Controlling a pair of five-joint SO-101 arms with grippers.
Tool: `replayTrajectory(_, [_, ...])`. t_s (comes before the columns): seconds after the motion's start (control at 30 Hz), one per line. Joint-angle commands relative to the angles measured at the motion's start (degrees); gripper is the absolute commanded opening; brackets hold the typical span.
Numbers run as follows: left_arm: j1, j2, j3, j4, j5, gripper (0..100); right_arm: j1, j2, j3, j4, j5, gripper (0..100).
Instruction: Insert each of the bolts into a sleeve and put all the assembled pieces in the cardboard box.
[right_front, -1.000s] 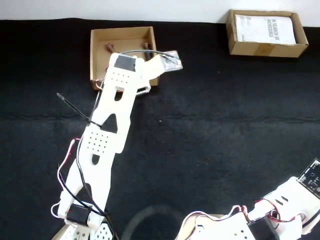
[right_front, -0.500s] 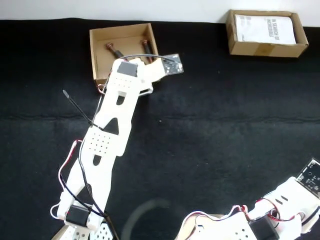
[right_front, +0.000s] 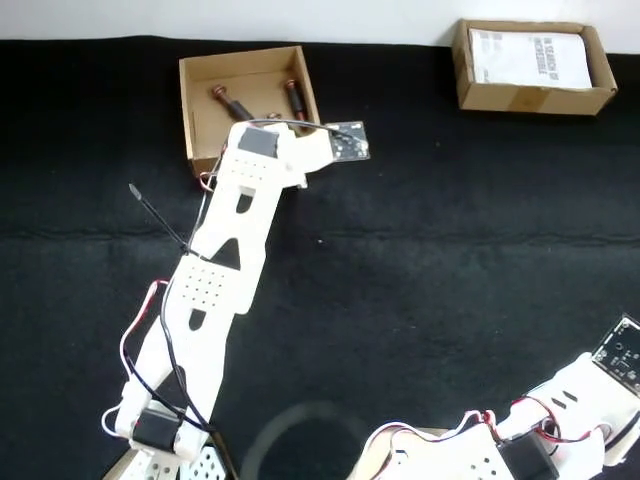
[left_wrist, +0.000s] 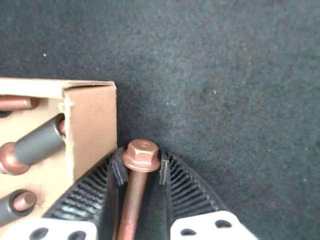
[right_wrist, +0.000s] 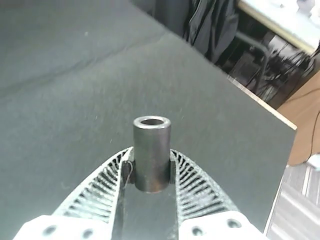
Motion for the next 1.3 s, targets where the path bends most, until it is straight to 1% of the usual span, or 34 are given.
replayTrajectory(0.0, [-0.66,-4.53,-4.53,5.19,-0.62,1,-0.57,-0.40,-0.22,-3.47,0.44,0.7])
replayTrajectory(0.07, [0.92,-7.25,-7.43,8.62,0.00,1,-2.24,-0.40,-0.13,-4.18,0.44,0.7])
replayTrajectory(0.1, [1.71,-8.75,-8.66,9.93,1.67,1,-3.74,-0.40,0.22,-4.26,0.44,0.7])
replayTrajectory(0.33, [6.11,-22.99,-8.75,10.99,17.14,1,-16.04,-0.40,4.09,-4.18,0.35,0.7])
replayTrajectory(0.4, [6.55,-26.33,-8.75,11.25,19.60,1,-19.12,-0.40,5.23,-4.26,0.26,0.7])
replayTrajectory(0.5, [6.20,-30.11,-8.75,12.22,21.10,1,-23.60,-0.40,5.67,-4.26,0.18,0.7])
replayTrajectory(0.53, [6.02,-31.34,-8.75,13.10,21.10,1,-25.10,-0.40,5.67,-4.26,-0.70,0.7])
replayTrajectory(0.6, [5.23,-33.63,-8.84,14.77,21.01,1,-28.18,-0.40,5.14,-4.26,-5.19,0.7])
replayTrajectory(0.77, [3.03,-39.43,-8.84,15.21,21.89,1,-38.64,-0.40,2.86,-4.26,-14.86,0.7])
replayTrajectory(0.8, [2.68,-40.57,-8.92,15.12,24.88,1,-40.75,-0.40,2.51,-4.26,-16.97,0.7])
replayTrajectory(0.83, [2.42,-41.80,-8.92,15.30,29.54,1,-42.68,-0.40,2.15,-4.26,-19.16,0.7])
replayTrajectory(0.93, [2.33,-45.49,-8.84,16.00,47.03,1,-47.78,-0.40,1.27,-4.26,-23.65,0.7])
replayTrajectory(1.0, [2.33,-47.43,-8.84,17.23,56.35,1,-50.68,-0.40,0.75,-4.26,-25.05,0.7])
replayTrajectory(1.1, [2.33,-49.27,-8.75,17.49,65.85,1,-54.37,-0.40,-0.04,-4.35,-26.99,0.7])
replayTrajectory(1.27, [2.33,-50.07,-8.75,17.58,78.42,1,-60.09,-0.40,-3.21,-4.35,-30.42,0.7])
